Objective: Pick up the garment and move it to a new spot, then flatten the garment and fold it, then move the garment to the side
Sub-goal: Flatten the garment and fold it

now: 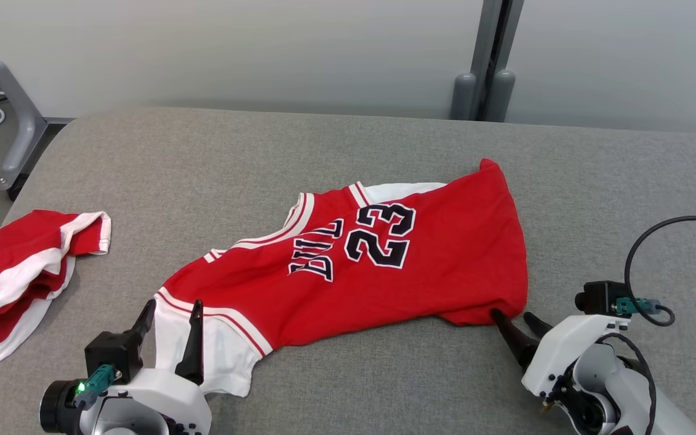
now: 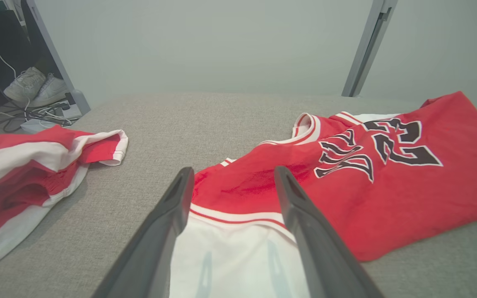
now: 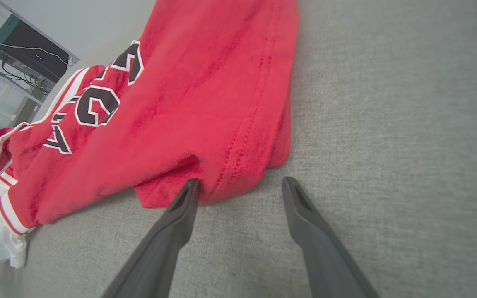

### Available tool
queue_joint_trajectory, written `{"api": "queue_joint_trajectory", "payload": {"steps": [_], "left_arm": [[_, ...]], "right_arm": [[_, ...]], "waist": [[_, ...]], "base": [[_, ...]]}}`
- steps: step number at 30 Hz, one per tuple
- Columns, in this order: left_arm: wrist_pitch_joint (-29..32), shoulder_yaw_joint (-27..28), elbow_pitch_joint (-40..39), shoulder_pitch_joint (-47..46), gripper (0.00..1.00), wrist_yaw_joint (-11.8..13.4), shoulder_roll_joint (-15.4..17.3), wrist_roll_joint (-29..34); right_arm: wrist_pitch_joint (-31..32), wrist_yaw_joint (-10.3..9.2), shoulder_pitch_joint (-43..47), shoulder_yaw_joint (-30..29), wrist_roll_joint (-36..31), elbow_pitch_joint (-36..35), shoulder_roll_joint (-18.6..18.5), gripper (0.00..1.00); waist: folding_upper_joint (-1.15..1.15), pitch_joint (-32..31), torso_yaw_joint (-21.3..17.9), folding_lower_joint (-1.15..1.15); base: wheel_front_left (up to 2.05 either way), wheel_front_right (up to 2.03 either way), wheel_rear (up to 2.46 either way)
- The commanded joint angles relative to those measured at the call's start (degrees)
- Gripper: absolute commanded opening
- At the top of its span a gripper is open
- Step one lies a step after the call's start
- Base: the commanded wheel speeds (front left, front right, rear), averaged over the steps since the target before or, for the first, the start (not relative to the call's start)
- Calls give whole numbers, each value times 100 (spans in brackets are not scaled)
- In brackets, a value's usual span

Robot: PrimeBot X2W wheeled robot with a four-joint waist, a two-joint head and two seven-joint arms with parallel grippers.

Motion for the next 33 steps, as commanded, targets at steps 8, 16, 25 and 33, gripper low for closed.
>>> {"api": "queue_joint_trajectory", "payload": {"steps": [8,16,25,33], "left_arm": [[-96,-37,208,-281,100,-90,-32,-49],[-159,-45,378,-347,100,-119,-39,-106],[-203,-79,456,-265,100,-137,-60,-167],[-212,-83,461,-189,100,-107,-31,-195]], "right_arm": [[300,12,-178,-16,312,303,116,100],[80,7,-205,173,438,350,72,0],[270,7,6,492,834,-169,-138,0],[1115,8,299,790,1456,-1380,-934,0]], "waist": [[0,149,240,0],[0,142,308,0],[0,-29,59,0],[0,-113,-213,0]], "base": [[0,0,0],[0,0,0],[0,0,0],[0,0,0]]}}
